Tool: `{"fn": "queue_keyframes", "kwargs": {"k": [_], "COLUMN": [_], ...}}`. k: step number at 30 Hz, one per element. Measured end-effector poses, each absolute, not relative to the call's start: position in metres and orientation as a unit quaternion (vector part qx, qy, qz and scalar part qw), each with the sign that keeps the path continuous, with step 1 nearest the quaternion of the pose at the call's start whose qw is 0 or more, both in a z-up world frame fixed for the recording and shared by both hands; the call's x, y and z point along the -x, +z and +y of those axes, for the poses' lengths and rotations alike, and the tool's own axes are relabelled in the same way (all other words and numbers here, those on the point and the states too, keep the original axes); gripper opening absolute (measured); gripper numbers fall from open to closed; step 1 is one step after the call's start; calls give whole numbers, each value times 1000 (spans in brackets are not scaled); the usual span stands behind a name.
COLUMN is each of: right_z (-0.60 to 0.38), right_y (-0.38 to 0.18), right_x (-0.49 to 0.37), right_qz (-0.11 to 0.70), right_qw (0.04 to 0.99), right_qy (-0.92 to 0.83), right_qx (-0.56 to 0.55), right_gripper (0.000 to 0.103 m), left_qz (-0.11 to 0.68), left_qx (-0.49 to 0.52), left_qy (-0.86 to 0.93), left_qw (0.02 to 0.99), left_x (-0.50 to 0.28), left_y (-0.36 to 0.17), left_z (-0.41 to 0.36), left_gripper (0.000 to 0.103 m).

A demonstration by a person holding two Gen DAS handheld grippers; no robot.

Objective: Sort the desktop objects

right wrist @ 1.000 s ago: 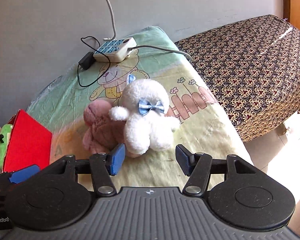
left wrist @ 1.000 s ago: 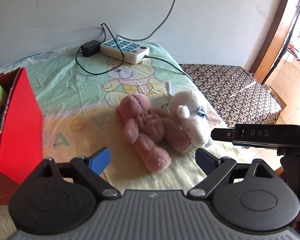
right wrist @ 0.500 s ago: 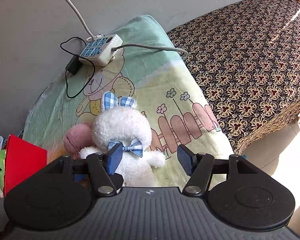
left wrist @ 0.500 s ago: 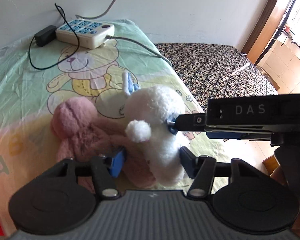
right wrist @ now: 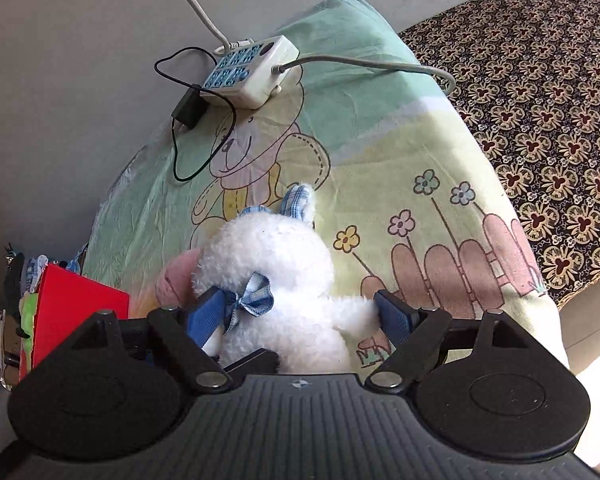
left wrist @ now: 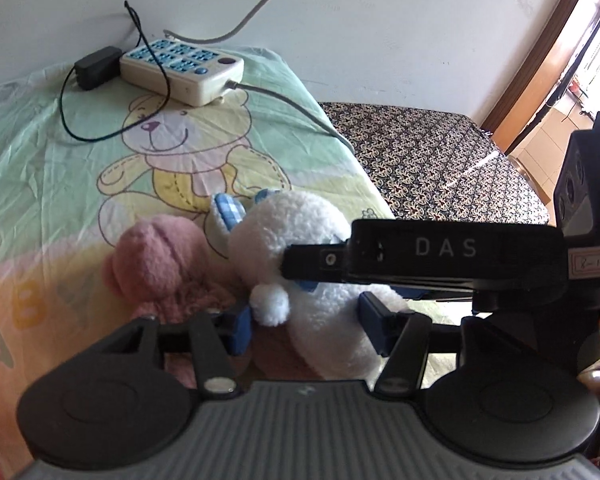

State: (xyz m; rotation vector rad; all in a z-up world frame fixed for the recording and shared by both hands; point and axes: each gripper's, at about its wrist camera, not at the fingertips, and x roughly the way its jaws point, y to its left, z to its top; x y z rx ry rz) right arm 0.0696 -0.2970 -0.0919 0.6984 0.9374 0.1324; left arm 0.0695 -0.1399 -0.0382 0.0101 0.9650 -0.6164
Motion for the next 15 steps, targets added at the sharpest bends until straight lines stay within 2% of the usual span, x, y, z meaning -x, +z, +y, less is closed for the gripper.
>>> {"fn": "queue_keyframes", "kwargs": {"k": [2,4,5,6,7,11,15], "right_z": [-296,-295,-295,-296,-297,-304,-300], "right_y": [-92,-93,-93,-93,-93,-98,-94], "right_x": [-70,-70,-70,-68,-64,-44,-25], "right_qz": [441,443,443,442,441,446,450], "right_qw": [831,828,826,825,824,808,806], "right_qy": [69,77,81,79,77,72,67], "right_qx": [-330,-336,-339,-342,-347,-379,-378], "right_gripper": [83,78,69,68,68,58,56], "left_qz": [455,452,450,449,451,457,459], "left_qx": [-11,-19,-23,-27,-26,-29,-26], "left_qy": [-292,-296,-298,-301,-307,-314,-322], "left_qw": [841,841,841,841,838,832,827], "left_x": [-70,-67,-65,-63,-61,-48,-32], "left_y": [-39,-39,-38,-38,-38,-38,-34], "left_z": [-144,-150,-153,-156,-157,-154,-149], "left_gripper": [62,61,56,47,46,43,40]}}
